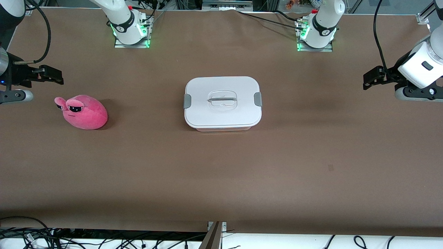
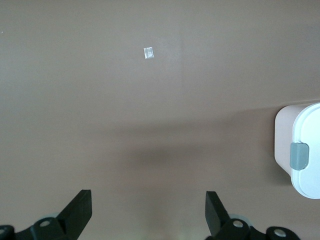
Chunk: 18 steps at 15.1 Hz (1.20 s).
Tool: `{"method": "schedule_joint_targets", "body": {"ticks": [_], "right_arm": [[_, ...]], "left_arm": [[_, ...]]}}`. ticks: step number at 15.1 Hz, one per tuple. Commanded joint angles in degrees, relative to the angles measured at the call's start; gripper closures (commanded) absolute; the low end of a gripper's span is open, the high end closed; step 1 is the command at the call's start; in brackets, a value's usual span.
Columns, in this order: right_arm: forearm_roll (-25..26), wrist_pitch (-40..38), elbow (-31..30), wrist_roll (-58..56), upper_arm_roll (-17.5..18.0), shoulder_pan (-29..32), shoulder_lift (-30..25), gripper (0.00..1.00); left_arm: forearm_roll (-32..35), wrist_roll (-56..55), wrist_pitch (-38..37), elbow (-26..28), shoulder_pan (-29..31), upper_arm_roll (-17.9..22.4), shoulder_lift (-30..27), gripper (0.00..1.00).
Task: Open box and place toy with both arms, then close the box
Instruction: 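Reach the left gripper to the white lid's handle and grasp it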
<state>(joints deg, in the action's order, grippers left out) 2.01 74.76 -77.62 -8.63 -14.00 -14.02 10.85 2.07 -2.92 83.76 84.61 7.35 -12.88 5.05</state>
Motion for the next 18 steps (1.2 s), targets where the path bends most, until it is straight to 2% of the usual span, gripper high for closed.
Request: {"method": "schedule_joint_targets", "body": {"ticks": [1, 5, 7, 11, 13, 18], "right_arm": [[-1.0, -0.9, -0.8, 0.1, 0.2, 0.1, -0.9, 0.00], [-1.0, -0.2, -0.8, 0.0, 0.2, 0.1, -1.0, 0.00], [-1.0, 0.5, -2.3, 0.1, 0.2, 0.1, -1.8, 0.00], [-1.0, 8.1, -14.8, 0.5, 0.3, 0.1, -10.8, 0.00], [-1.0, 9.9, -17.4, 0.7, 0.3, 0.1, -12.7, 0.00], [-0.9, 9.6, -15.0, 0.1, 0.4, -0.3, -10.7, 0.00]], "left_arm": [[-0.7, 1.3, -0.8, -1.5, 0.3, 0.0, 0.6, 0.00], [-3.7, 0.3, -1.0, -1.5, 0.6, 0.4, 1.4, 0.00], [-5.7, 0.2, -5.1, -1.3, 0.7, 0.5, 1.4, 0.00], [-6.1, 1.6, -6.9, -1.4, -3.2, -1.0, 3.9, 0.00], [-7.2, 11.0, -6.6, -1.5, -5.1, -2.1, 5.3, 0.00], [-10.3, 26.7, -0.7, -1.9, -12.9, -2.5, 8.7, 0.00]]}}
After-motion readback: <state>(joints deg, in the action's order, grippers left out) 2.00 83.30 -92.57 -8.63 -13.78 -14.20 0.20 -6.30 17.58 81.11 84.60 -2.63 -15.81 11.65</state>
